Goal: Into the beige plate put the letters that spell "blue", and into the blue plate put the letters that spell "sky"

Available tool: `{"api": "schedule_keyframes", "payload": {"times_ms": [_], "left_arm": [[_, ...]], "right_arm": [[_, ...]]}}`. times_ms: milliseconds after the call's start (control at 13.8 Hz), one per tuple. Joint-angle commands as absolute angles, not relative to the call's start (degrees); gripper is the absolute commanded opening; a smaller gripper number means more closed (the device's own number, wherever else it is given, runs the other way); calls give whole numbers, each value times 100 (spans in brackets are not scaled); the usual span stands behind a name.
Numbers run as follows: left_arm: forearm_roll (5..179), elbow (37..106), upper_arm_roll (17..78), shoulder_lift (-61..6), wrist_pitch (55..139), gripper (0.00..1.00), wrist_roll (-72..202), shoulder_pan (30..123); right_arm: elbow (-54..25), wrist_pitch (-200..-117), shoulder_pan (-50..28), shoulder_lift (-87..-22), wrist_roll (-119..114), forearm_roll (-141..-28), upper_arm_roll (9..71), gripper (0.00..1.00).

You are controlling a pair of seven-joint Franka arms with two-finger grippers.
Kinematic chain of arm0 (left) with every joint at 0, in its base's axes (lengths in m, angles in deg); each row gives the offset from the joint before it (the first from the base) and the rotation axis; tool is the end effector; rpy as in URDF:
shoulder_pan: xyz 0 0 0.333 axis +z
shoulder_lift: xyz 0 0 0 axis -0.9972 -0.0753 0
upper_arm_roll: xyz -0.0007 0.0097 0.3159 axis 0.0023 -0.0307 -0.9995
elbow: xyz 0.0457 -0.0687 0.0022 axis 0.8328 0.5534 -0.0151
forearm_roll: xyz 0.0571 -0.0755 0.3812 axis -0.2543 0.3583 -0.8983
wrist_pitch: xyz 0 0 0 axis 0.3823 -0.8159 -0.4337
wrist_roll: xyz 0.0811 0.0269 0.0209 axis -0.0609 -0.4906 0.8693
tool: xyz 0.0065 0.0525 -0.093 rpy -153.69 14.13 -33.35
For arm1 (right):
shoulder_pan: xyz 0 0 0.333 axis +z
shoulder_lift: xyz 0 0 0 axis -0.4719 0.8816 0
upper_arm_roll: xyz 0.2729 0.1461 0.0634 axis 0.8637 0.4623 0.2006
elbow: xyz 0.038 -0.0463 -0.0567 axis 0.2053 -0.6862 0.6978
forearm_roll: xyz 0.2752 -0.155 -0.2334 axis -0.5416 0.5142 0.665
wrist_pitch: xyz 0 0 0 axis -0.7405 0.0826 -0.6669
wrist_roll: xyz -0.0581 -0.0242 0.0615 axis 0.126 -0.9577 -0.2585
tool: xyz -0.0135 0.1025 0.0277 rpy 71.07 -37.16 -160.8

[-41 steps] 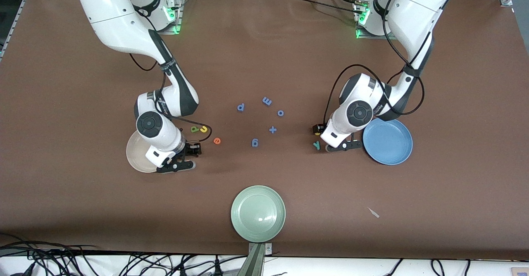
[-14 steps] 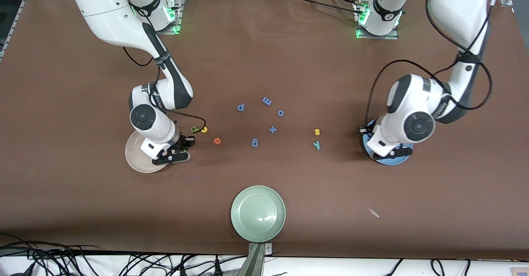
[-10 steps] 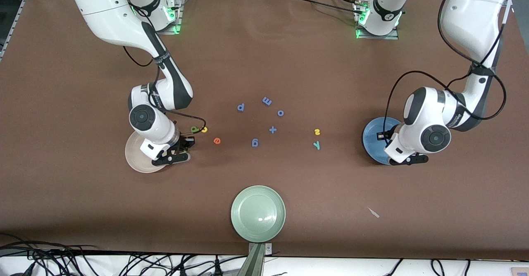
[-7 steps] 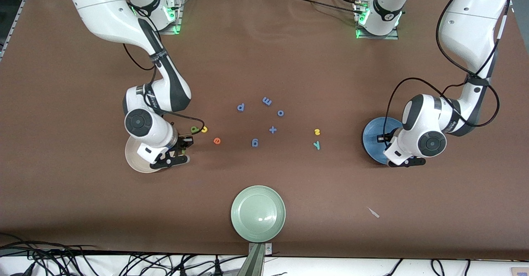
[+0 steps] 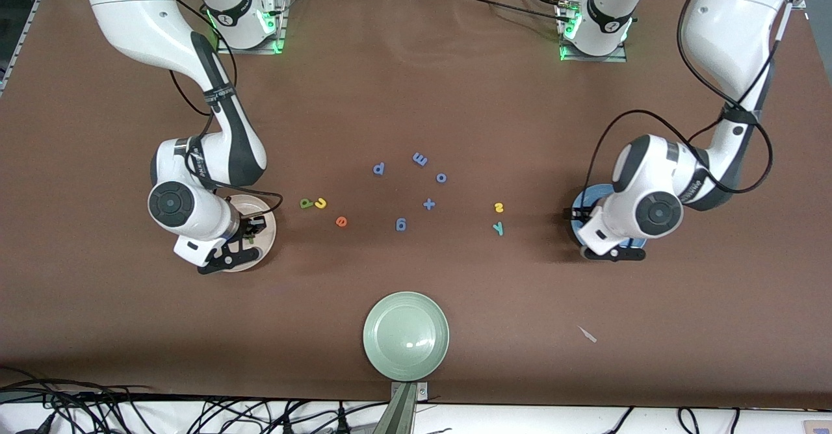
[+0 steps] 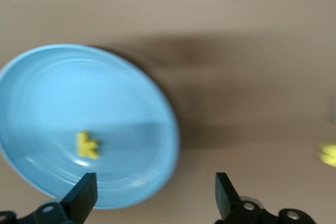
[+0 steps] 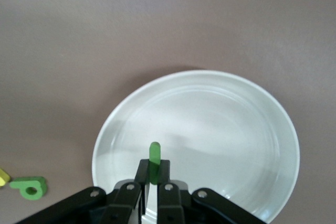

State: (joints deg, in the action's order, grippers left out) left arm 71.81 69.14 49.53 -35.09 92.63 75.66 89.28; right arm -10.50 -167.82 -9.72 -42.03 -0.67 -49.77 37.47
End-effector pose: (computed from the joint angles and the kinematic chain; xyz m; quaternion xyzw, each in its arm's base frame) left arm 0.6258 -0.1524 0.2576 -0.9906 0.0278 0.1320 0.0235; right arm 0.6593 0.1335 0.2338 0.9867 0.1511 -0.0520 0.0285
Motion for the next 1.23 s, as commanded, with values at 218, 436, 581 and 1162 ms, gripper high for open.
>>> {"api": "schedule_keyframes", "payload": {"times_ms": [218, 436, 581, 1162], "left_arm": [[7288, 6689, 5294, -3840, 9991, 100, 8523, 8262], [7200, 6733, 5277, -4175, 10373, 100, 9271, 7936], [7200, 6795, 5268, -4271, 10635, 100, 9335, 7883], [6902, 6918, 5259, -4544, 10777, 94, 9335, 7891]], "right_arm": [[-1241, -16629, -953, -4485, -244, -5333, 3768, 79], [-1267, -16550, -953, -4547, -1321, -5342, 4154, 79], [-1284, -16567, -944, -4547, -2480, -5368, 4461, 79], [-3077, -18606, -935, -4908, -4042, -5368, 4841, 78]]}}
